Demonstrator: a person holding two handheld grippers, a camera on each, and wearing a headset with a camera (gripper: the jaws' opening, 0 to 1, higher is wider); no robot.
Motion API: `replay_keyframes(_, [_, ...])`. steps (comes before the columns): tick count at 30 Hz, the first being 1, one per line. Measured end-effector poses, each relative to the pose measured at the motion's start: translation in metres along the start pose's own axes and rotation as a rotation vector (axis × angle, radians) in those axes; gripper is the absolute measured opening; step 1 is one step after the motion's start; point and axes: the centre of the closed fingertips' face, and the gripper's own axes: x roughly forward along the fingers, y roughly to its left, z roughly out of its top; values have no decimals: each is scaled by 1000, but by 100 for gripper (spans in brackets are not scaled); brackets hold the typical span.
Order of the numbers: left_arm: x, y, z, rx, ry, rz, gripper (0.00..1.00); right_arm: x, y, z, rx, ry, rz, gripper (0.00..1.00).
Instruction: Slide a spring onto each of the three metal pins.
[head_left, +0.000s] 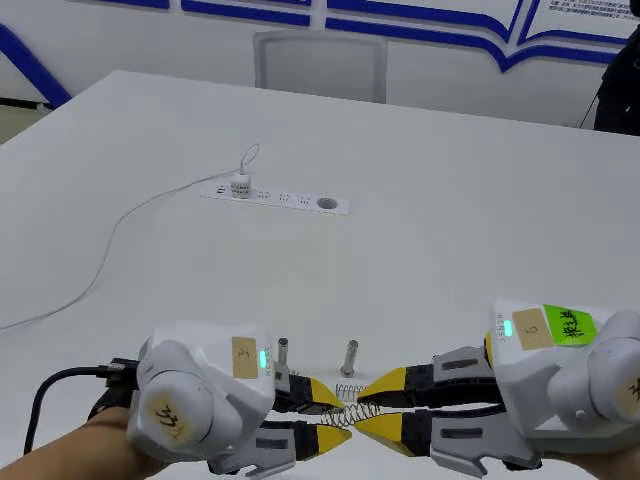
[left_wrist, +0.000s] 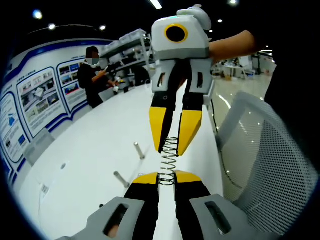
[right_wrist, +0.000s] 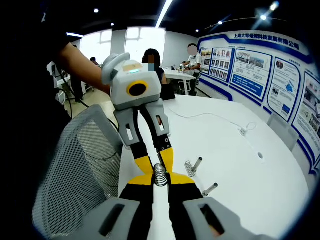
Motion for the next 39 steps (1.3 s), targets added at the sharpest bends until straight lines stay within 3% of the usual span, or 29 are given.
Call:
replay_keyframes(6, [0,-1,3,-23,-19,7,10,-3,0,6,2,-23,-6,11])
replay_keyframes(12, [5,-5,7,-42,-43,8,10,-1,3,26,47,-116,15,11])
replay_keyframes(24, [6,-3,6,-54,-43,27,10,6,2,27,64,-95,13,11])
replay_keyframes(28, [6,-4,7,-63,-54,29,10,7,3,29,115,-117,21,11])
replay_keyframes(33, [5,-4,7,-88,-62,28,10,8,3,30,116,-121,16,11])
replay_keyframes(38, [2,-1,8,-99,-75,44,11,9,0,34,109,-137,-16,10])
replay_keyframes(39, [0,3,7,-77,-75,67,11,9,-1,34,113,-138,-24,10])
